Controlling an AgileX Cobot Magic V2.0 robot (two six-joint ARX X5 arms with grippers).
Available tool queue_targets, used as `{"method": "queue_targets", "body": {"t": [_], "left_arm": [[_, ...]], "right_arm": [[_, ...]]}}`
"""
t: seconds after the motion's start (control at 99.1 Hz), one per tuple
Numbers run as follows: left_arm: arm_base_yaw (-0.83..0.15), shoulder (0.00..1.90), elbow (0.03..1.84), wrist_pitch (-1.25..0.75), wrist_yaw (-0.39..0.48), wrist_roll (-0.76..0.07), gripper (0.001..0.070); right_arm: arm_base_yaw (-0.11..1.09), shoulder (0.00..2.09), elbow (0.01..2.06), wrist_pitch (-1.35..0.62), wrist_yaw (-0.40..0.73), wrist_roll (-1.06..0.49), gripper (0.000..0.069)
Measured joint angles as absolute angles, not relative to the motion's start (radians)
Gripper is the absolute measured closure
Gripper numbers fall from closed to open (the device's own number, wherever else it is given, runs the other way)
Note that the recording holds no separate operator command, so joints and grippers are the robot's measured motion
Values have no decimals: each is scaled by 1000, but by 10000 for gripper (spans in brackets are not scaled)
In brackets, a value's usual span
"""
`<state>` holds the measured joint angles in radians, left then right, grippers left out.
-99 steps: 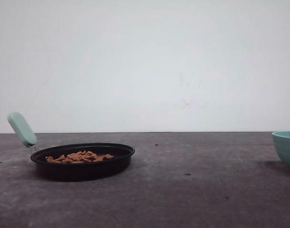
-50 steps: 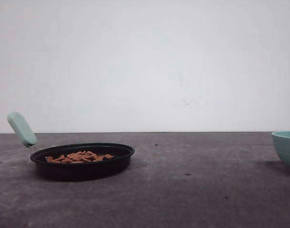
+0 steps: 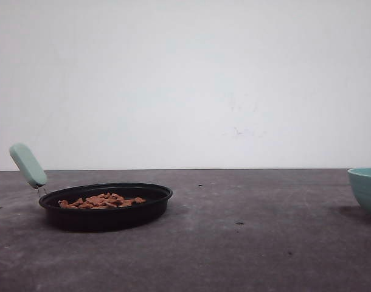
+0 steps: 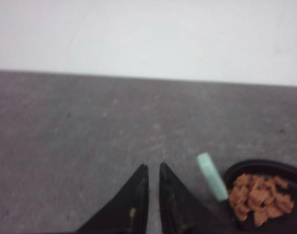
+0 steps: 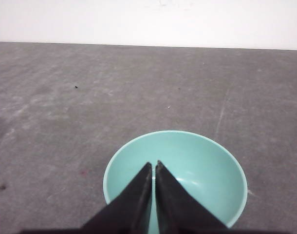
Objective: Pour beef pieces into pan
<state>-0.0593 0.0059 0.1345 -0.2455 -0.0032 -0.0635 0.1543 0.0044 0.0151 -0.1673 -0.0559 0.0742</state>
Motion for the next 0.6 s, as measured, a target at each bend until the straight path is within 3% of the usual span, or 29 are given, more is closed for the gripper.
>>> {"method": "queue_targets", "body": {"t": [0.121,0.595], "left_arm": [[-63,5,94,-383,-4,-64,696],[-73,4,96,-384,-2,-64,696]], "right_arm": [[154,4,15,-168,-55,74,684],[154,4,15,-167,-53,74,684]]}}
